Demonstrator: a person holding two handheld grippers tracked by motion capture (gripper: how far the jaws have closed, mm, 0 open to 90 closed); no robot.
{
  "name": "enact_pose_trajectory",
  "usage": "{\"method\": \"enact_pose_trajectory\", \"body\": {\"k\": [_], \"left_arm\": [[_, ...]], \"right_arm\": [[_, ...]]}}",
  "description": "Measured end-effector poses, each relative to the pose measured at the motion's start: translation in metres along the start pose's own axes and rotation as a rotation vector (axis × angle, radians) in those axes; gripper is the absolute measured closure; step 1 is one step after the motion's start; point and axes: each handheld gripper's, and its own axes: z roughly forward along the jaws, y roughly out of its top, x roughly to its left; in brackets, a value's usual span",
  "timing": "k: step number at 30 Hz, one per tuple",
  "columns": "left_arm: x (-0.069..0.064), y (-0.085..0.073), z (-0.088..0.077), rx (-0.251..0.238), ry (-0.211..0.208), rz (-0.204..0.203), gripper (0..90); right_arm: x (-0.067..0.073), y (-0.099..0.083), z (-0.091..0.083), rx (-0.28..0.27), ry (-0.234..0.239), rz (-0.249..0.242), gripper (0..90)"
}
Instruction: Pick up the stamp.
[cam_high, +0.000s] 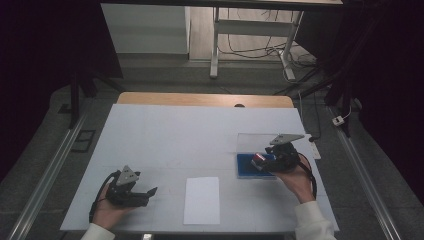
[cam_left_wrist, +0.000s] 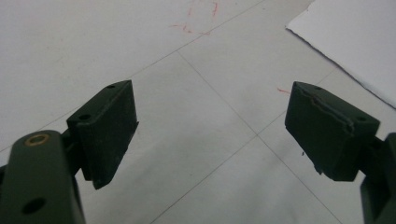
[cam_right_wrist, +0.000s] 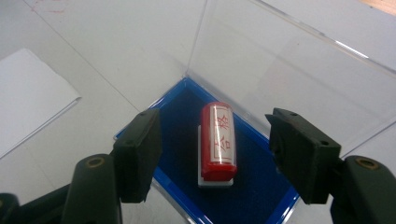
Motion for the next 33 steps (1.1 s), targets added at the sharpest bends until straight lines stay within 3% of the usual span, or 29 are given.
{"method": "enact_pose_trajectory", "body": {"k": [16, 27, 29, 33], "left_arm": [[0.0, 0.0, 0.0, 0.004, 0.003, 0.005, 17.2], [0.0, 0.0, 0.001, 0.009, 0.001, 0.006, 17.2], [0.001, 0.0, 0.001, 0.01, -0.001, 0.005, 17.2], [0.0, 0.0, 0.002, 0.011, -0.004, 0.006, 17.2]], "right_arm": [[0.0, -0.001, 0.01, 0.009, -0.01, -0.017, 45.2], [-0.003, -0.002, 0.015, 0.046, 0.001, -0.002, 61.5], [-0.003, -0.002, 0.017, 0.064, -0.001, 0.002, 67.7], [-0.004, -0.002, 0.018, 0.064, 0.009, 0.013, 69.4]]}}
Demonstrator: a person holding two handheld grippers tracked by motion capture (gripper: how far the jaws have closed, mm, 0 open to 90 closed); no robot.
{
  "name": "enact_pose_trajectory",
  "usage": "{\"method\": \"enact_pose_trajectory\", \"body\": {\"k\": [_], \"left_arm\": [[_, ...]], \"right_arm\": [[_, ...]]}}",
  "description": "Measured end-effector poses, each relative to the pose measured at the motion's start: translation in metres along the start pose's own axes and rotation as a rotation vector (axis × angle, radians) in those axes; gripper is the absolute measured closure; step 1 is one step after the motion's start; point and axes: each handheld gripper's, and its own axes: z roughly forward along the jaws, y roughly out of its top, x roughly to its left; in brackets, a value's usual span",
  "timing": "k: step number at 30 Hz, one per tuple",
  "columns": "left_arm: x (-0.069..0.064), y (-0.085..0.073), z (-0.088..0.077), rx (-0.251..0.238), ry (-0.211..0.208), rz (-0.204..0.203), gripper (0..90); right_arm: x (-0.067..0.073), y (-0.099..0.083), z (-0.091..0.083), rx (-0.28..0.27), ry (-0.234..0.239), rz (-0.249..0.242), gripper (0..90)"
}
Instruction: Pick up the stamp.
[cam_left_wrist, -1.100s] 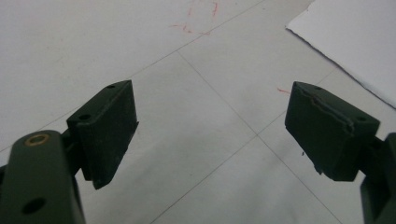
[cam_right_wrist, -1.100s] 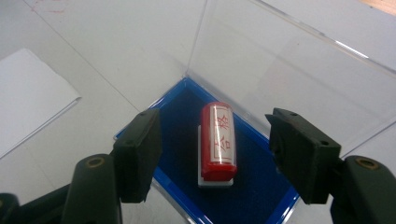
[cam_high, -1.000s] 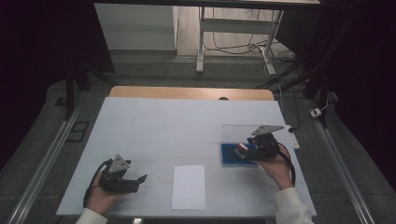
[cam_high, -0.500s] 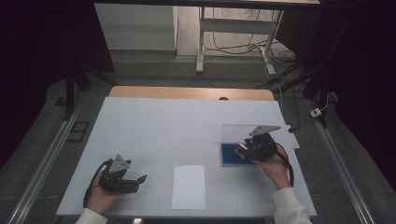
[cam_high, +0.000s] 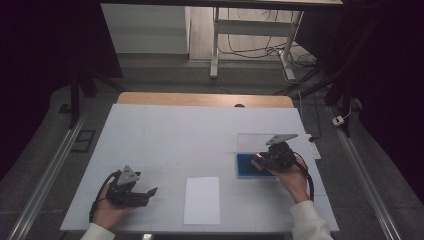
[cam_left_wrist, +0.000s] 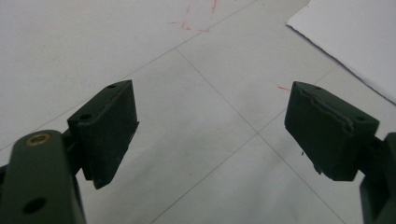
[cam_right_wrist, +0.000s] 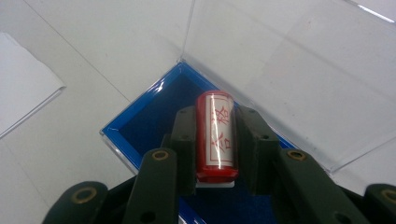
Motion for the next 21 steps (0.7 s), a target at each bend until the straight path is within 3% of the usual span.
{"method": "enact_pose_trajectory", "body": {"k": [21], "left_arm": [[0.0002, -0.0004, 0.0006, 0.009, -0.003, 0.005, 17.2]], "right_arm": [[0.0015, 0.0015, -0.0053, -0.02, -0.009, -0.004, 70.4]]}}
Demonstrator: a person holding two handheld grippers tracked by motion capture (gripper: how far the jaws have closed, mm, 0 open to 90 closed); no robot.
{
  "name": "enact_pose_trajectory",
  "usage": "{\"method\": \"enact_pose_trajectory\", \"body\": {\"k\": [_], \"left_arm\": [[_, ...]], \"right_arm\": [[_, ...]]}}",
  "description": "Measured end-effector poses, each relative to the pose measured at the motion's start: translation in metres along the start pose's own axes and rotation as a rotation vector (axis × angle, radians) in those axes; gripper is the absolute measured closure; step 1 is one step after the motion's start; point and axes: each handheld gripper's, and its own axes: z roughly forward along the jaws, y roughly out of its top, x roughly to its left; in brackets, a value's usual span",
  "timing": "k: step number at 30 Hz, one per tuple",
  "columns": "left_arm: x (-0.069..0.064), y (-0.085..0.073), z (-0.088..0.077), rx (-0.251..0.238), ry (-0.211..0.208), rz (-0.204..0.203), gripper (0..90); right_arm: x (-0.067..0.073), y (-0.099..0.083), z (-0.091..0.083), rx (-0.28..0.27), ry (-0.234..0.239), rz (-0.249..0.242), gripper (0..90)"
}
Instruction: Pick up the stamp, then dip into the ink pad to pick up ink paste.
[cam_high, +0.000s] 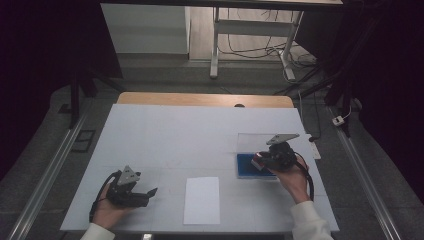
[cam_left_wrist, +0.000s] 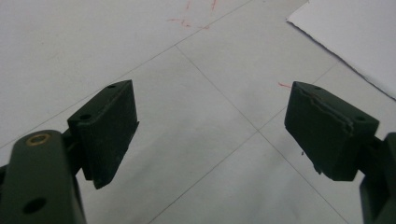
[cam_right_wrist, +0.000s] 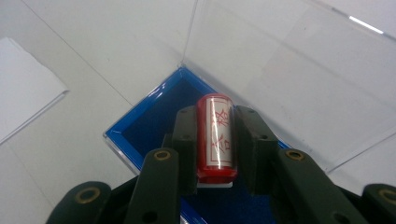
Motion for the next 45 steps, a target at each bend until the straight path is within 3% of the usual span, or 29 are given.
{"method": "enact_pose_trajectory", "body": {"k": [20, 30, 37, 45], "left_arm": [[0.0, 0.0, 0.0, -0.001, 0.007, -0.001, 17.3], [0.0, 0.0, -0.001, -0.001, 0.007, -0.002, 17.4], [0.0, 0.0, -0.001, -0.003, 0.008, -0.001, 17.4], [0.0, 0.0, -0.001, -0.006, 0.009, 0.0, 17.5]], "right_arm": [[0.005, 0.013, -0.039, -0.152, 0.039, -0.016, 70.4], [0.011, 0.022, -0.06, -0.198, 0.051, -0.035, 70.4], [0.015, 0.024, -0.063, -0.188, 0.053, -0.059, 70.3], [0.02, 0.026, -0.05, -0.116, 0.049, -0.087, 70.3]]}}
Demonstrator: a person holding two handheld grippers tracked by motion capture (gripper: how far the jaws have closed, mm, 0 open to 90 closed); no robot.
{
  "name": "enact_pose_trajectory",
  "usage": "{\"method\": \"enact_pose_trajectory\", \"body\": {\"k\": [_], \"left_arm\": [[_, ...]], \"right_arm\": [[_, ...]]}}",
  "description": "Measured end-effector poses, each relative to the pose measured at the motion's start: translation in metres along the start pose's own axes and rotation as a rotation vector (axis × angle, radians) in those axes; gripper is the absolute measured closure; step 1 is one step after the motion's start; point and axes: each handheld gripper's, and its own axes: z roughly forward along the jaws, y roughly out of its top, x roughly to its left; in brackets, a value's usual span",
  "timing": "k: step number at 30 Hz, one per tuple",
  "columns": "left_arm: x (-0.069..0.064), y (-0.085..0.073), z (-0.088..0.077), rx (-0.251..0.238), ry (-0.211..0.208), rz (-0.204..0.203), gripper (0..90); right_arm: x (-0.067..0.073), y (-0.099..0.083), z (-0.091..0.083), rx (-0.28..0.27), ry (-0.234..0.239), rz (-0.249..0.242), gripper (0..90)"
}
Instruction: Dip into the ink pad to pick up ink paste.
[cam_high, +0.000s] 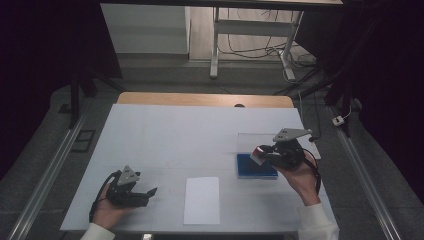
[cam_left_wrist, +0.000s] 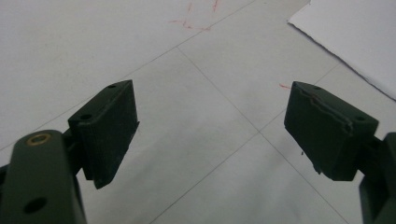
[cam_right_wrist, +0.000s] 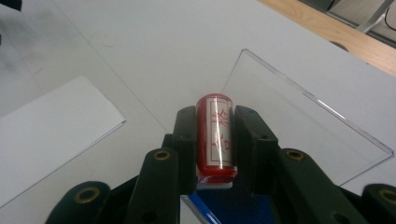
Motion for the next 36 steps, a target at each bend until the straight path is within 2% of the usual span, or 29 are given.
{"method": "enact_pose_trajectory", "body": {"k": [7, 10, 24, 36], "left_arm": [[0.0, 0.0, -0.001, -0.002, -0.001, 0.002, 17.6], [-0.001, 0.0, -0.001, -0.004, -0.001, 0.005, 17.6], [-0.002, 0.0, -0.001, 0.001, -0.001, 0.009, 17.7], [-0.002, 0.0, 0.0, 0.004, -0.002, 0.014, 17.8]], "right_arm": [[0.0, -0.003, 0.012, 0.038, -0.002, 0.002, 70.3], [0.0, -0.005, 0.017, 0.063, -0.016, 0.013, 70.3], [-0.006, -0.012, 0.027, 0.095, -0.033, 0.041, 70.3], [-0.009, -0.02, 0.042, 0.156, -0.042, 0.042, 70.3]]}}
